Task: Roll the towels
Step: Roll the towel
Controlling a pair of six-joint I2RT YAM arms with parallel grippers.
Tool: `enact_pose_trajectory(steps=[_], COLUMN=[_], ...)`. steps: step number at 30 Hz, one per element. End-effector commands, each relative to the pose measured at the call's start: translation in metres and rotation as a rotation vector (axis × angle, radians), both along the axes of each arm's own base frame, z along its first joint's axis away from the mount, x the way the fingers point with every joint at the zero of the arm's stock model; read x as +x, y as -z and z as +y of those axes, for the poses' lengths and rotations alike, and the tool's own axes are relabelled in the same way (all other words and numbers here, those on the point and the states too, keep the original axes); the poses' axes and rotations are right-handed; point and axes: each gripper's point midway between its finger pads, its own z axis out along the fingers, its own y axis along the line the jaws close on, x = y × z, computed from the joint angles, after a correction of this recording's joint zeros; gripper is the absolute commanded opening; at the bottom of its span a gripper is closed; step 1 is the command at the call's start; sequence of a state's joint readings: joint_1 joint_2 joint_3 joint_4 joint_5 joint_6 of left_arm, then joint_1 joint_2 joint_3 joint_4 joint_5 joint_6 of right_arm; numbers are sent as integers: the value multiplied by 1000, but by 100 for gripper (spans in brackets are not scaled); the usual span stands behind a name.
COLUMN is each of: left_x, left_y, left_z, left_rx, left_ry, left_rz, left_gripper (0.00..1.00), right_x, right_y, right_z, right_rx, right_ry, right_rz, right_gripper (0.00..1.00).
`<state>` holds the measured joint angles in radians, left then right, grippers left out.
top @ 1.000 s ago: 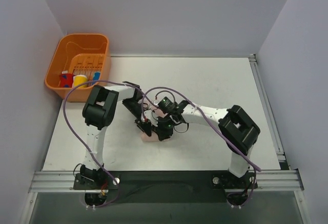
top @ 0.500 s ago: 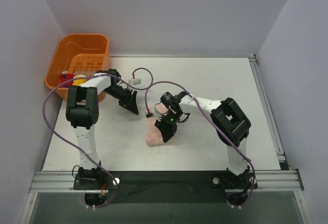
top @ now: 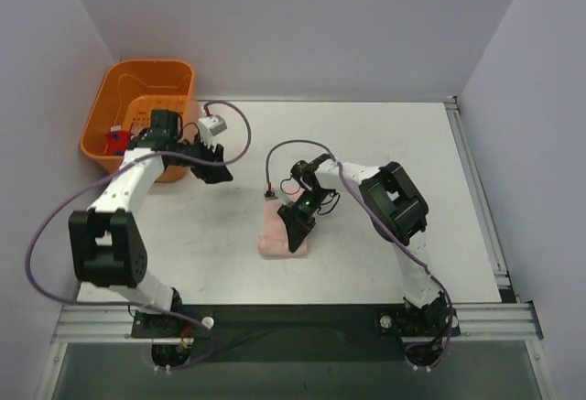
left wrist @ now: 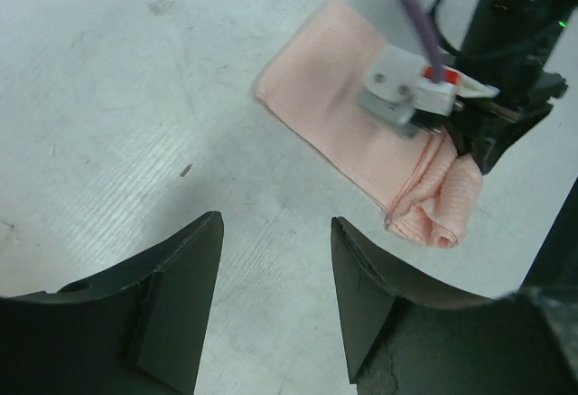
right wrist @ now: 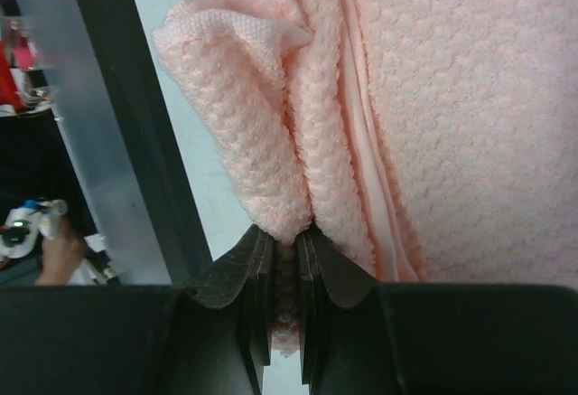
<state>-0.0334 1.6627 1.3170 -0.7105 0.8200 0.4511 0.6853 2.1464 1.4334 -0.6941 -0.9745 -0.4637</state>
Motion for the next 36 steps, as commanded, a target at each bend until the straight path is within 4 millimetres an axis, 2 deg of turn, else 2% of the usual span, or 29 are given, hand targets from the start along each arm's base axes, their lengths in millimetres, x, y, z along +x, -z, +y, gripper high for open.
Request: enact_pose_trajectory(steps=[1, 2, 5, 6, 8, 10, 12, 13, 17, 24, 31, 35, 36], left_x=[-12, -38, -75, -87, -107, -123, -130, -142, -152, -152, -152, -158, -160], left_y=[-29, -25, -9, -3, 8, 11, 18, 21, 37, 63, 102, 119, 124], left_z=[-15, -27, -39, -54, -63, -84, -92, -104, -122, -140, -146, -137, -135], left_rx=[77, 101, 194, 216, 237, 246, 274, 273, 321, 358, 436, 471, 479], left_ry=[119, 187, 311, 370, 427, 501, 533, 589, 673, 766, 824, 847, 853], left_rz=[-286, -325, -429, -456, -485, -533, -580, -604, -676, -733, -681, -627, -601], left_gripper=[62, 63, 64, 64, 64, 64, 64, 65, 66, 66, 63, 48, 35], right_x=[-8, -8, -5, -5, -1, 4, 4, 6, 10, 12, 16, 18, 20], right_y=[-5, -1, -1, 0, 2, 3, 2, 5, 8, 9, 11, 9, 7], right_z=[-3, -3, -1, -1, 1, 2, 3, 4, 2, 2, 1, -1, -2], right_rx=[-27, -36, -39, -44, -48, -53, -59, -61, -72, -89, -92, -91, -86], right_ry=[33, 40, 61, 67, 86, 102, 114, 118, 139, 152, 172, 189, 191], right_rz=[149, 175, 245, 263, 305, 345, 380, 390, 423, 474, 510, 528, 522], right_gripper=[0, 2, 3, 3, 3, 3, 2, 2, 3, 3, 4, 4, 4])
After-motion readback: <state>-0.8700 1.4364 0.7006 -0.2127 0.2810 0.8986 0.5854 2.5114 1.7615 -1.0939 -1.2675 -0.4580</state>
